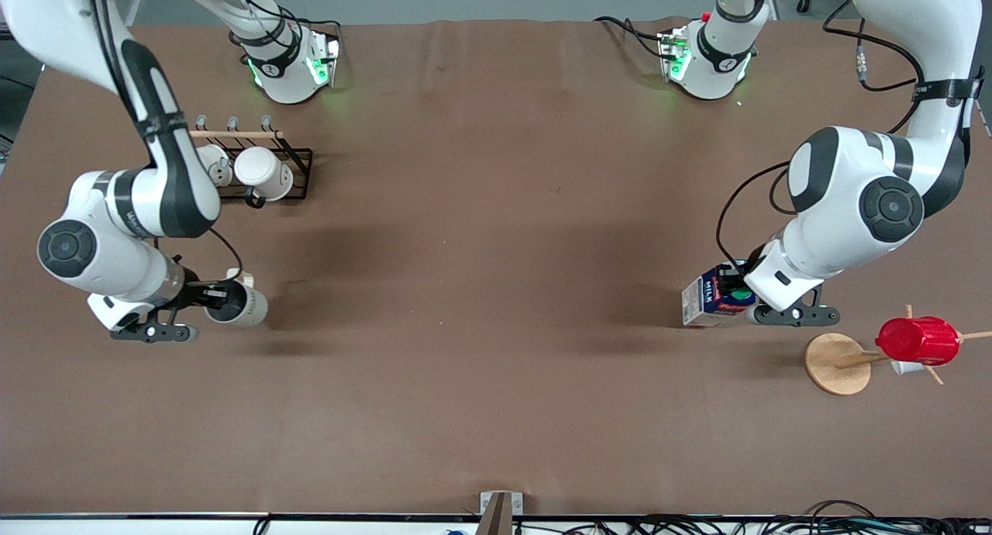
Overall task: Place cup and milk on table
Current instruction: 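Grasp the grey mug with the right gripper while the left gripper grasps the carton, then carry the mug and the carton toward each other at table center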
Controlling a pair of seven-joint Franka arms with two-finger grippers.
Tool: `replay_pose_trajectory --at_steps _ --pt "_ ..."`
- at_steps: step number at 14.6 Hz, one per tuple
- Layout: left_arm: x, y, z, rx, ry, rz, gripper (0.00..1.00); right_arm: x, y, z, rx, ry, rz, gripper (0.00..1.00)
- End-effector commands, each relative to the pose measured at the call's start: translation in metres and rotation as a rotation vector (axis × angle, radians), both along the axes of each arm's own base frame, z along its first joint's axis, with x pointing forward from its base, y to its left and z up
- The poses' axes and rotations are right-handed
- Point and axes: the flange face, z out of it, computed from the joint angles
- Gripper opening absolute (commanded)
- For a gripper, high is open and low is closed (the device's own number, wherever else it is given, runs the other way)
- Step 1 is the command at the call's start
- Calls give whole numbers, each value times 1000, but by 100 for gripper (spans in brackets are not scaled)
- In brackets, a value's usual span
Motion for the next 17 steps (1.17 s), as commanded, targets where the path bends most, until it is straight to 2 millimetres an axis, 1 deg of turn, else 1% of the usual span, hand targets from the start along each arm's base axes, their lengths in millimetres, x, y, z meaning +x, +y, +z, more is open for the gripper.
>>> replay_pose_trajectory --at_steps 1,2,3,5,6,7,8,9,10,11,12,13,15,16,17 --pt "-2 -16 22 4 14 44 38 1 101 36 -23 -23 -95 0" --pt "-2 -21 25 0 11 56 38 -3 137 43 -16 -41 -114 0" --pt "-2 -26 27 -2 9 67 38 -11 176 44 3 -48 -132 0" --pt "-2 -37 33 -12 2 83 38 -22 241 39 48 -44 -151 0" --pt "-3 -45 35 -18 1 92 38 -30 280 32 62 -38 -157 0" --pt "-3 -52 37 -22 0 109 38 -37 310 25 64 -38 -159 0" --pt "-3 -61 39 -31 -2 125 38 -45 337 14 61 -36 -157 0" --pt "-3 -75 37 -38 4 133 38 -52 364 6 69 -46 -160 0" --pt "-4 -85 37 -43 4 144 38 -61 388 -7 76 -55 -169 0" --pt "-6 -95 34 -43 10 151 38 -69 406 -16 90 -69 -160 0" --pt "-5 -106 37 -51 4 155 38 -78 422 -19 109 -84 -145 0" --pt "-4 -117 36 -57 6 157 38 -85 432 -28 111 -82 -141 1" --pt "-3 -141 33 -68 6 145 38 -101 451 -36 109 -76 -131 1" --pt "-2 -151 30 -76 8 144 38 -103 454 -40 113 -78 -135 2" --pt "-3 -165 27 -80 12 142 38 -109 464 -45 126 -89 -136 3"
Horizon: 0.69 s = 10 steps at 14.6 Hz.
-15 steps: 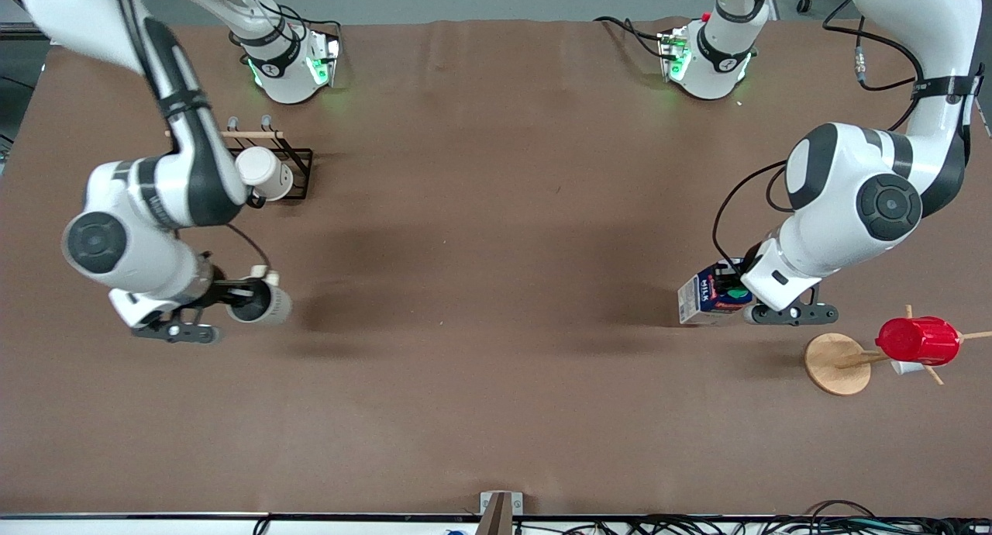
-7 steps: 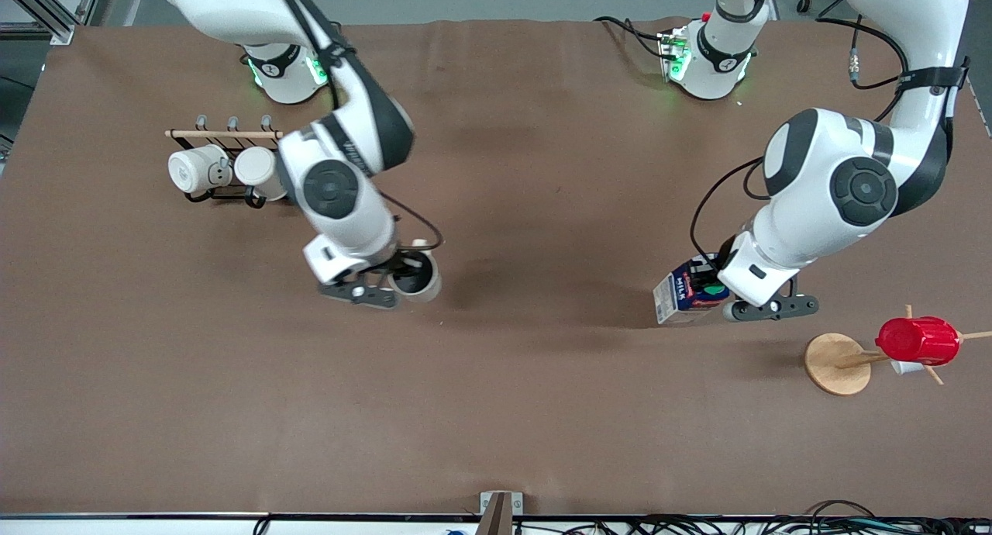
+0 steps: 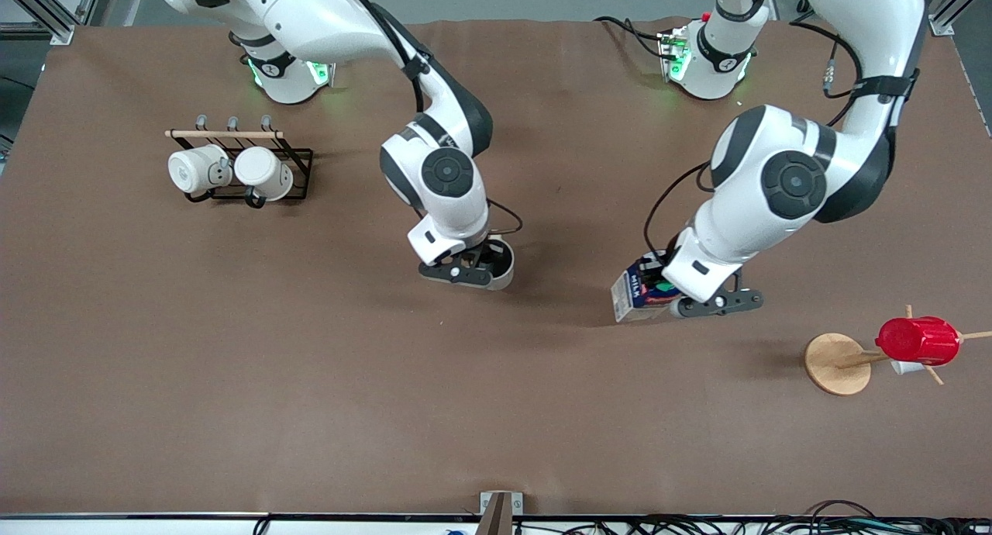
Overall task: Place cup and milk on table
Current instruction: 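Carry the mug and the carton toward each other at table center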
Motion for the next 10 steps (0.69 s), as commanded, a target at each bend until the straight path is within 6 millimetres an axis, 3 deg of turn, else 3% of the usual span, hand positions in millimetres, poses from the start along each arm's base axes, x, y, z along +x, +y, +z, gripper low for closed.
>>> replay_pose_trajectory --at_steps 1,4,6,7,9,10 --pt "4 -35 -7 -18 18 2 38 -7 17 -7 31 -24 -17 6" --pt "-4 -62 -17 -27 18 1 38 -15 25 -28 22 -13 -22 13" --pt "-8 -74 -21 -32 21 -5 38 -16 25 -29 18 -10 -21 20" --pt "-9 -80 -24 -34 26 5 38 -15 24 -28 16 -8 -21 38" --pt "-16 -98 -31 -33 38 10 38 -11 19 -19 13 -9 -22 93" --pt "-17 -104 -31 -38 36 13 38 -7 9 -4 -2 2 -28 100"
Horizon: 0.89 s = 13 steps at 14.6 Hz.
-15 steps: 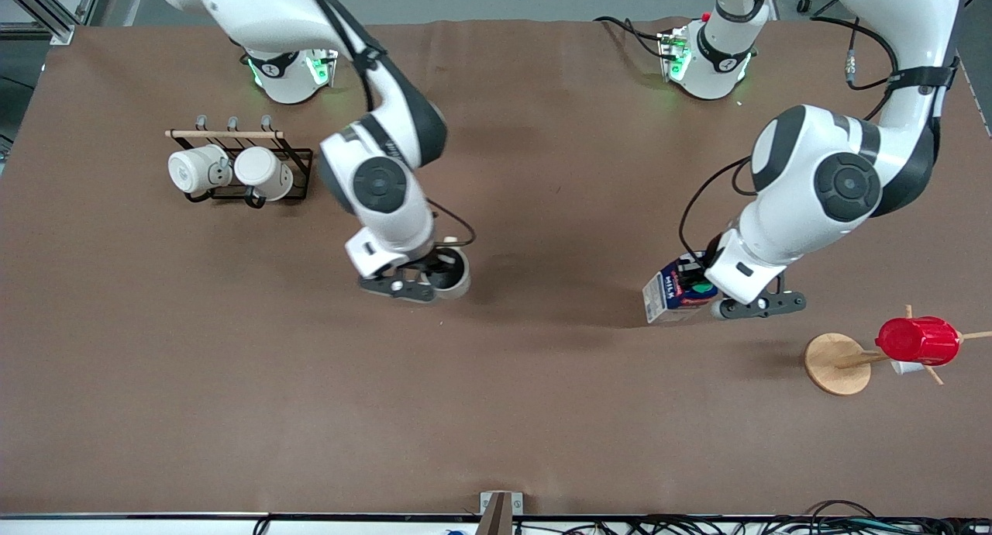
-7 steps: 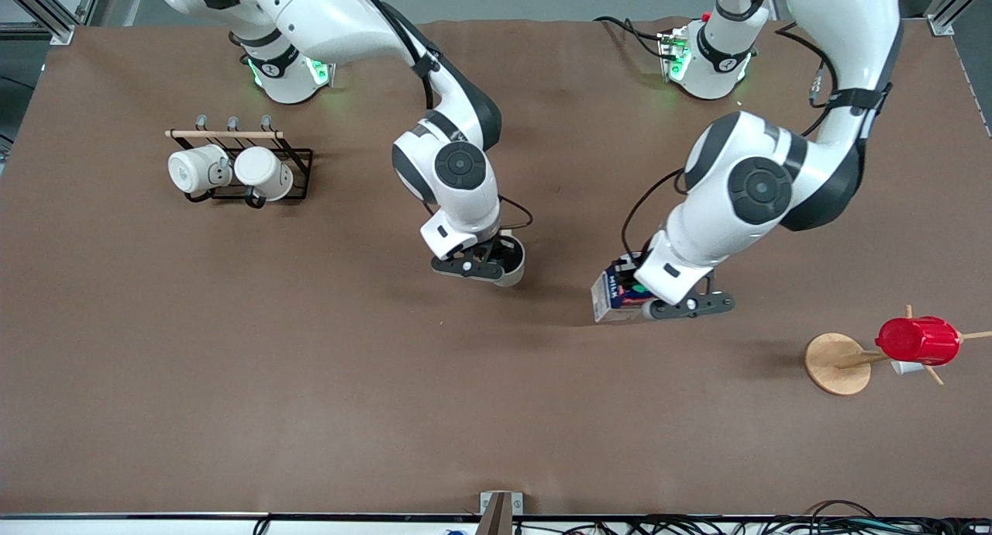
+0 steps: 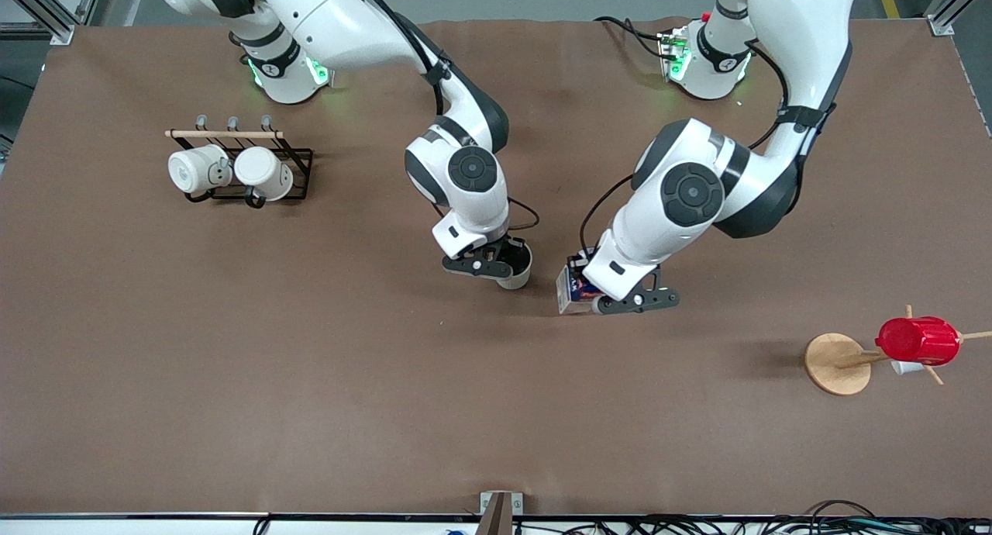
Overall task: Place cup and milk on table
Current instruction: 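Set the grey mug down and open the right gripper, then withdraw the right gripper while the left gripper lowers the carton beside the mug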
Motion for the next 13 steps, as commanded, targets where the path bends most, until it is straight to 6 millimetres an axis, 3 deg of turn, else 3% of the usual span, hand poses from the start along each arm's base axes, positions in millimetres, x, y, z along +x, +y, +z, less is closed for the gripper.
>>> replay_pose_trajectory --at_steps 1,3,6,9,13 --pt "0 -22 -5 -16 -1 10 38 14 -26 50 -27 24 -37 100" --pt "-4 -29 -6 -13 -3 -3 38 33 -64 109 -28 15 -82 100" --pt "-8 -39 -21 -8 12 -24 38 67 -157 196 -33 6 -133 100" --pt "-12 -46 -29 -6 16 -38 38 92 -258 261 -73 -50 -156 100" --pt "-27 -59 -35 9 36 -65 38 87 -363 325 -123 -63 -155 100"
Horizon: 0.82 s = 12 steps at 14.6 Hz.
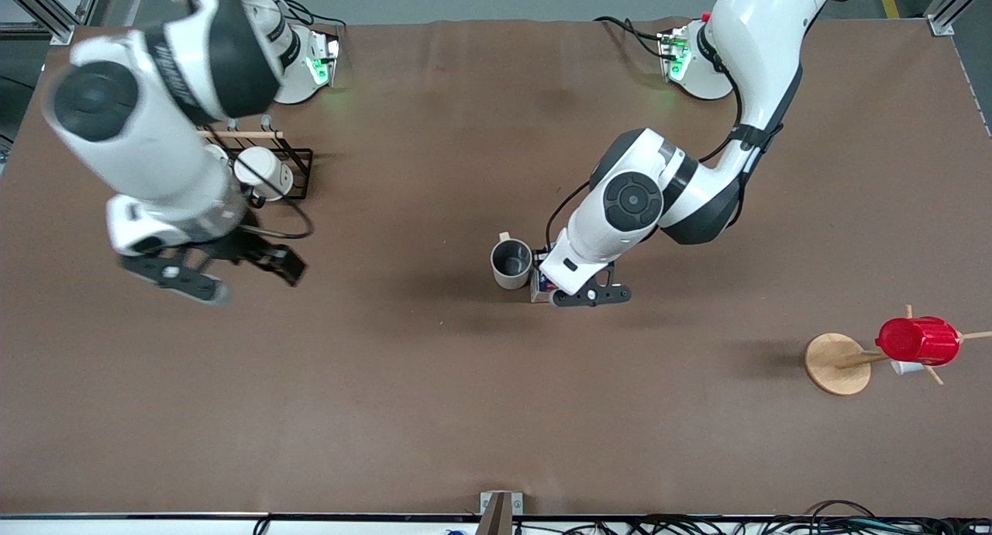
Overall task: Place cup and milk on table
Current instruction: 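Withdraw the right gripper while the left gripper lowers the carton beside the mug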
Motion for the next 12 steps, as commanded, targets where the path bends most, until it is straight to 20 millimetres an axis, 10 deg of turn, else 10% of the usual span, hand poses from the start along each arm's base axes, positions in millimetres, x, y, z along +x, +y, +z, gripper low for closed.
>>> replay_pose_trajectory --at_steps 1,6,9,12 --pt "-7 -10 -1 17 3 -17 38 -20 -59 35 -33 26 56 100" --pt "-9 -11 -5 20 9 -20 49 -41 -131 99 -37 87 93 100" --pt "-7 -10 -5 19 8 -16 97 -51 -140 104 -30 147 90 100" --pt "-2 -3 19 17 -32 -11 100 -56 -167 109 11 154 132 100"
